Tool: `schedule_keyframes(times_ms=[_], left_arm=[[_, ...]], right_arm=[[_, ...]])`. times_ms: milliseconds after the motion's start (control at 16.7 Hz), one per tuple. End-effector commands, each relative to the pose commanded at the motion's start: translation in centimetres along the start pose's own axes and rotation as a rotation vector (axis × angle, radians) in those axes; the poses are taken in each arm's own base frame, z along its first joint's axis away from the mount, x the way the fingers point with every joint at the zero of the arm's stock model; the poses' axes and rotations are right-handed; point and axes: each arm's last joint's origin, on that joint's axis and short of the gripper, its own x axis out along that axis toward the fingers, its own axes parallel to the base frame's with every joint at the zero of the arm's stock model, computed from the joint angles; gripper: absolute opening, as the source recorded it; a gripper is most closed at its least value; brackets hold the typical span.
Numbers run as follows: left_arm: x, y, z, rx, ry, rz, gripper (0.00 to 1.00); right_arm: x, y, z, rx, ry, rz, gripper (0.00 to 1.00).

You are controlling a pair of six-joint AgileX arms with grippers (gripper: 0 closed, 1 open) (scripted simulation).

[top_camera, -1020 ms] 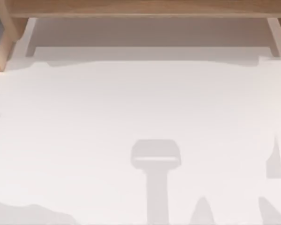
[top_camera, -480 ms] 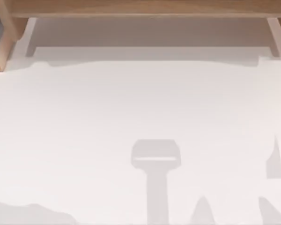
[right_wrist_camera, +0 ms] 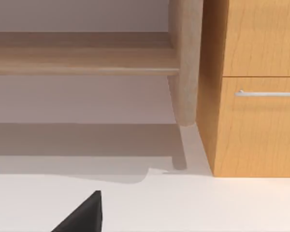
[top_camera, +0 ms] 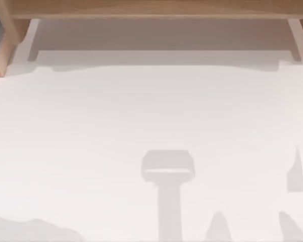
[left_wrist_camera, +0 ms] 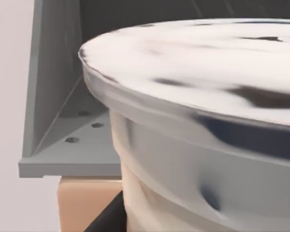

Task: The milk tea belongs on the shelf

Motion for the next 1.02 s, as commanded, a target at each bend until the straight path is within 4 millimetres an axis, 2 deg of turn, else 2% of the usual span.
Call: schedule_keyframes(times_ms=[1020], left_arm=[[0.0, 0.1, 1.0, 0.003, -0.001, 0.002, 0.0]], right_arm=[[0.0, 0.0, 0.0, 0.0, 0.0, 0.0, 1.0]])
